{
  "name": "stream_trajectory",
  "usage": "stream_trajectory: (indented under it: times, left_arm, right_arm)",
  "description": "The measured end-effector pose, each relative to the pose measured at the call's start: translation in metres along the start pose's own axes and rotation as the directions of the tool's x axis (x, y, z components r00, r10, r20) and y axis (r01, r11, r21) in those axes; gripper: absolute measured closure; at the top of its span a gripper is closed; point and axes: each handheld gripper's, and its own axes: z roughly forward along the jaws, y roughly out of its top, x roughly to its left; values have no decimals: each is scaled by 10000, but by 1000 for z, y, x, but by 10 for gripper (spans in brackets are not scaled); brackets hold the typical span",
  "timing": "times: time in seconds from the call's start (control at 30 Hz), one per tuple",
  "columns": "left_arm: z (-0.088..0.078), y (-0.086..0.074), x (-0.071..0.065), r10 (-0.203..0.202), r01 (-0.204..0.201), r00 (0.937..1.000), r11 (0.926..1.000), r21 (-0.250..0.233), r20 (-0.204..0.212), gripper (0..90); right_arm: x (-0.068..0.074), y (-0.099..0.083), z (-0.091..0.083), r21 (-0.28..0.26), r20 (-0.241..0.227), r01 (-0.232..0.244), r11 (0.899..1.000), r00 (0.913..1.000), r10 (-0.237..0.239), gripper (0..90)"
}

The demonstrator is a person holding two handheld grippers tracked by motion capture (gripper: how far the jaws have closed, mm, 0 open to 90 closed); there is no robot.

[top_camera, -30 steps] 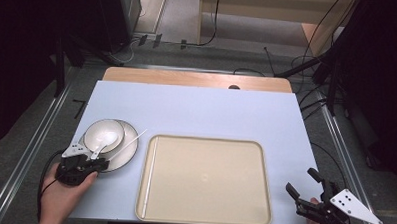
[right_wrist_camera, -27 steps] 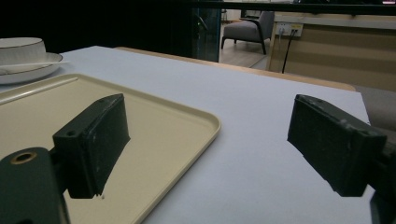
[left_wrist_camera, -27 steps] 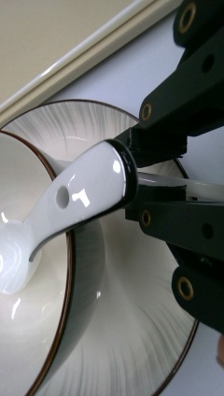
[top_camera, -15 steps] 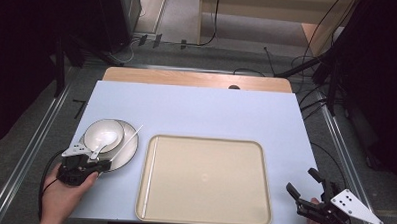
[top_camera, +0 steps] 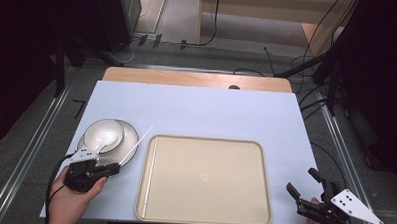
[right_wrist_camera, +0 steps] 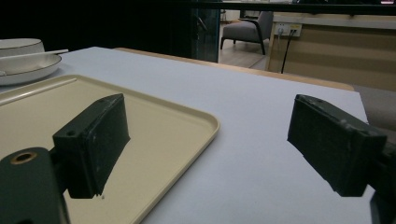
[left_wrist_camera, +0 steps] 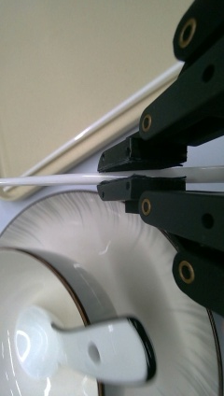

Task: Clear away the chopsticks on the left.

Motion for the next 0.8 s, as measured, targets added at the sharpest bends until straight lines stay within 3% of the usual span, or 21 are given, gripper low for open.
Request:
stream_trajectory:
  times: [0.43, 0.57, 0.8]
  left_arm:
    - [18, 2, -27, 6, -8, 9993, 10000, 30, 378, 860]
    - [25, 3, -34, -154, 154, 9995, 9999, -13, 278, 859]
    - [41, 5, -54, 28, -34, 9987, 9999, 115, 502, 859]
  right_arm:
    - [0, 0, 0, -19, -10, -19, 10000, 10000, 19, 129]
    - [0, 0, -1, -13, -4, -30, 10000, 10000, 30, 129]
    - [-1, 0, -1, -41, -14, -19, 10000, 10000, 19, 129]
